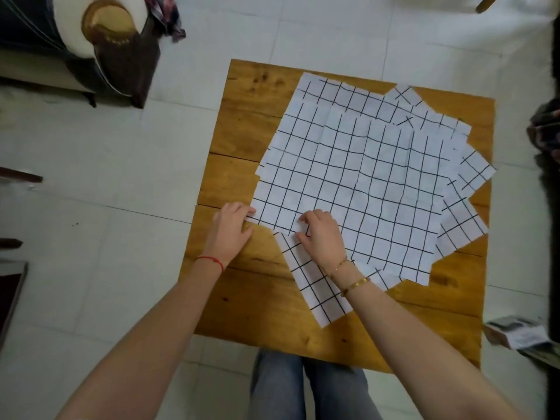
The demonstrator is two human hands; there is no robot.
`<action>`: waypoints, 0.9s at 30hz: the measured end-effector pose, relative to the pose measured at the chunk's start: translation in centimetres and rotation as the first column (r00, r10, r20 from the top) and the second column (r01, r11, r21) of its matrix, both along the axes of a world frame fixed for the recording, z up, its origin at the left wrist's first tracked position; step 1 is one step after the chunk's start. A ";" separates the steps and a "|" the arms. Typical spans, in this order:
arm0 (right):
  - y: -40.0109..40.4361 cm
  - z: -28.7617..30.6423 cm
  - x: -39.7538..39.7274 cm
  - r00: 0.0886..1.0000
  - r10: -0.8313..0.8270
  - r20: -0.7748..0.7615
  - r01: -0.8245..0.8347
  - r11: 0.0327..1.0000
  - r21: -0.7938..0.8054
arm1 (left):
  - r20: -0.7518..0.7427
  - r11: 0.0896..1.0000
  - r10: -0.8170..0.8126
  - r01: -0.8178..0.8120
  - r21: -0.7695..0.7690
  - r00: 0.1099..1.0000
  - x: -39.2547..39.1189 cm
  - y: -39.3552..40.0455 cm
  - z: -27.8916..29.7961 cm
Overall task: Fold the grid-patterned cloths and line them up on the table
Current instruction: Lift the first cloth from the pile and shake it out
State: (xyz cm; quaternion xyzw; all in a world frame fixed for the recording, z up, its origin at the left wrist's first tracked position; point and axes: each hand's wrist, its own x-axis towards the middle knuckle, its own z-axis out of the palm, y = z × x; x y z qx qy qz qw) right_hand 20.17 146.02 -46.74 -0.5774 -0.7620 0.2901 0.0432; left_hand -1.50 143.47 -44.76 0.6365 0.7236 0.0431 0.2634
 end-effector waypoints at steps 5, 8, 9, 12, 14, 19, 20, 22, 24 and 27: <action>-0.1 -2.3 -0.4 0.999 0.030 0.016 -0.030 0.998 0.046 | 0.026 1.000 -0.023 0.022 0.018 0.999 0.2 -0.1 -2.2; -0.1 -3.1 -0.3 1.000 0.027 0.003 -0.028 0.996 0.085 | 0.031 0.999 -0.032 0.031 0.011 0.999 0.2 -0.2 -2.8; 0.0 -3.2 -0.2 1.000 0.027 -0.002 -0.027 0.995 0.097 | 0.027 0.999 -0.038 0.037 0.011 0.999 0.2 -0.3 -2.9; 0.3 -3.3 0.1 0.999 0.026 -0.041 -0.022 0.995 0.099 | 0.022 0.999 -0.052 0.052 0.001 0.998 0.4 -0.3 -3.0; 0.3 -2.6 0.5 0.994 0.004 -0.113 0.004 0.997 0.071 | 0.022 0.998 -0.062 0.063 -0.005 0.998 0.7 -0.2 -2.7; -0.3 1.3 3.0 0.940 -0.119 -0.320 0.107 0.993 -0.055 | 0.056 0.989 -0.088 0.081 0.124 0.995 2.0 0.2 -0.5; -0.5 2.3 3.7 0.927 -0.135 -0.350 0.119 0.991 -0.068 | 0.077 0.982 -0.084 0.069 0.178 0.994 2.3 0.4 0.2; -0.9 4.4 5.2 0.908 -0.155 -0.390 0.135 0.988 -0.080 | 0.125 0.966 -0.080 0.046 0.256 0.989 3.2 0.8 2.1; -1.5 6.5 6.6 0.900 -0.179 -0.397 0.157 0.984 -0.085 | 0.150 0.948 -0.125 0.073 0.310 0.981 4.2 1.2 4.3; -2.5 9.9 8.2 0.904 -0.198 -0.380 0.193 0.980 -0.052 | 0.186 0.935 -0.212 0.144 0.324 0.960 5.8 1.5 7.8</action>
